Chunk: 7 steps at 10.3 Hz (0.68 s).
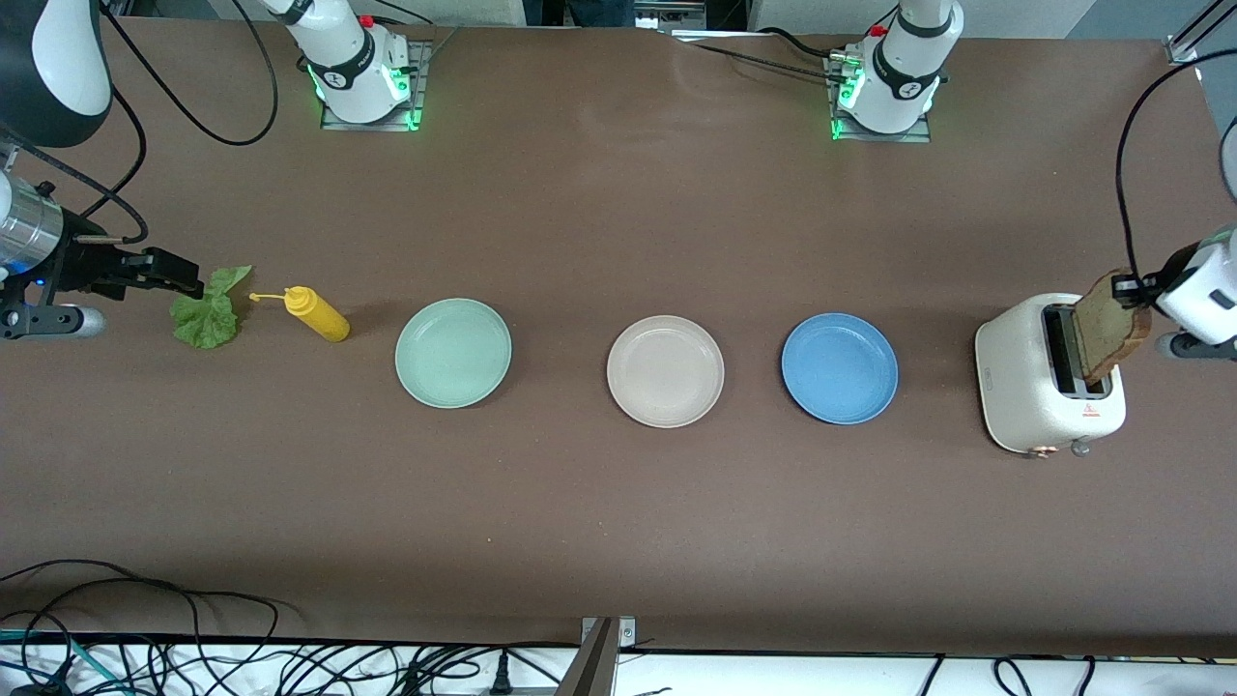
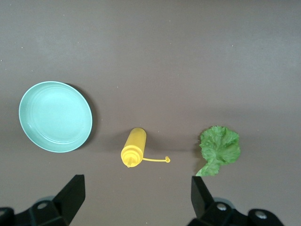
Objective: Make sandwich on beige plate with both arms
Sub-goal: 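Close the left gripper on the bread and lift it out, then carry the bread with the left gripper onto the beige plate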
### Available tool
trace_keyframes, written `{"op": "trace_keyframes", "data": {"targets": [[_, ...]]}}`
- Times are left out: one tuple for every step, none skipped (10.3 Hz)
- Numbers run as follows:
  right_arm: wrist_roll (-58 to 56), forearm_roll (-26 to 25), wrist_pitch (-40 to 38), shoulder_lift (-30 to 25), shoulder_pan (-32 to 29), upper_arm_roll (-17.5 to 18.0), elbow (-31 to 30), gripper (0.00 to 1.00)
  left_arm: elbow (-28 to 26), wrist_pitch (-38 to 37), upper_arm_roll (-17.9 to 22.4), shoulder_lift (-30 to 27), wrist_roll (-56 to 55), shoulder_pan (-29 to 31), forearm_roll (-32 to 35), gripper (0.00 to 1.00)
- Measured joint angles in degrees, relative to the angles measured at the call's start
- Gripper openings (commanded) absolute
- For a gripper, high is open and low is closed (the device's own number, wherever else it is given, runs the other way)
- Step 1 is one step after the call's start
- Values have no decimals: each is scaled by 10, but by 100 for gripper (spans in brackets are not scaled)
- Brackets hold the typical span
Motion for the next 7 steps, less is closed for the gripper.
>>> {"op": "trace_keyframes", "data": {"targets": [[0, 0, 0, 0, 0, 0, 0, 100, 16, -12, -15, -3, 0, -1, 0, 0], [0, 0, 0, 0, 0, 0, 0, 100, 26, -14, -32, -3, -1, -1, 1, 0], [0, 0, 0, 0, 0, 0, 0, 100, 32, -14, -55, -2, -6, -1, 0, 0], [0, 0, 0, 0, 0, 0, 0, 100, 33, -14, -87, -1, -25, -2, 0, 0], [0, 0, 0, 0, 0, 0, 0, 100, 33, -15, -126, 1, -59, -3, 0, 0], [0, 0, 0, 0, 0, 0, 0, 100, 33, -15, -161, 5, -93, -7, 0, 0], [0, 0, 0, 0, 0, 0, 0, 100, 32, -16, -187, 12, -126, -18, -3, 0]]}}
